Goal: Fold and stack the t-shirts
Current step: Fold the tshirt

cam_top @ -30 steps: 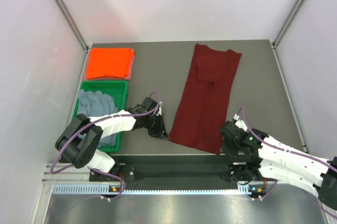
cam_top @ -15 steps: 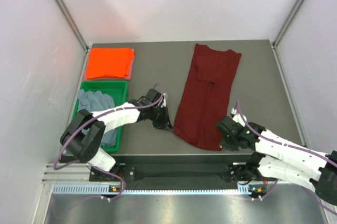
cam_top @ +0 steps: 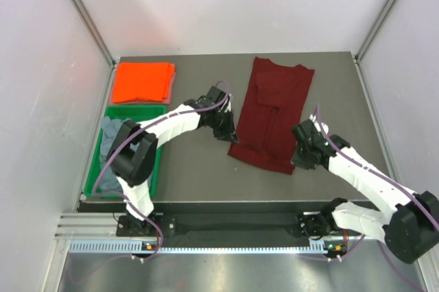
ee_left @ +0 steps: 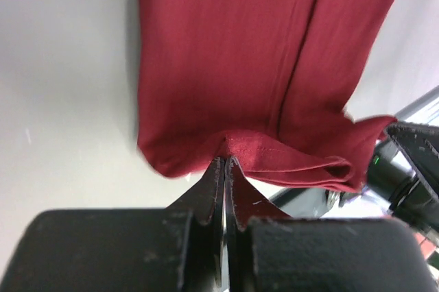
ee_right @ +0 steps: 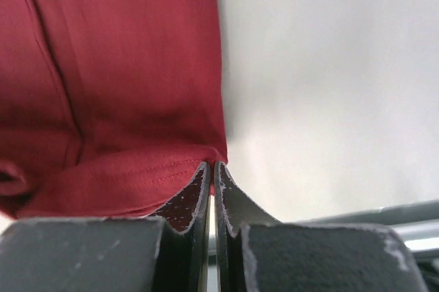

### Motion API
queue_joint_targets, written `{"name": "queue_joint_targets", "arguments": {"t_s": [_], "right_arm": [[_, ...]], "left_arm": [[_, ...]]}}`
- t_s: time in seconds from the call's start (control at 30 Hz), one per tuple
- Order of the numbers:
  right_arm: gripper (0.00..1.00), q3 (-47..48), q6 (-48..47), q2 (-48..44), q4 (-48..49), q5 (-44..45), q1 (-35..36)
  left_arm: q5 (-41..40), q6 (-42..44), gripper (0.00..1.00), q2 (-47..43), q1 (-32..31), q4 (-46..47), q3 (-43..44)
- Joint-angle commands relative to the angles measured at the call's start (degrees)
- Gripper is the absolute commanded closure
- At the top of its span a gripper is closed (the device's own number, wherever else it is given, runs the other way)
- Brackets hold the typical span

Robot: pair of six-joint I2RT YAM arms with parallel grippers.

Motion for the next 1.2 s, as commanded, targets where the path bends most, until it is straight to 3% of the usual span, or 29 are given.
{"name": "queue_joint_targets", "arguments": {"t_s": [0.0,0.23,0.53,0.87,1.17], "right_arm": [[1.00,5.5,-8.7,3.4,4.8,0.0,-5.3],[1.00,12.4,-17.1,13.0,10.2,0.6,-12.1],[1.00,23.2,-21.2,25.2,12.7,0.7,-17.9],[1.00,30.6,-22.4,35.8,15.6,-2.3,-21.7],[1.00,31.4,-22.6,38.5,17.4,-3.9,-23.8]], "left_arm": [[-1.7,3.0,1.00,4.8,1.6,-3.5,8.5],[-1.9,5.9,1.00,14.3,5.5,-2.8,23.8],[4.5,5.6,1.00,26.7,10.3,-2.8,42.2],[13.9,1.9,1.00,34.2,12.8,7.0,46.2],[17.6,-2.4,1.00,37.3,12.8,17.0,47.2]]}}
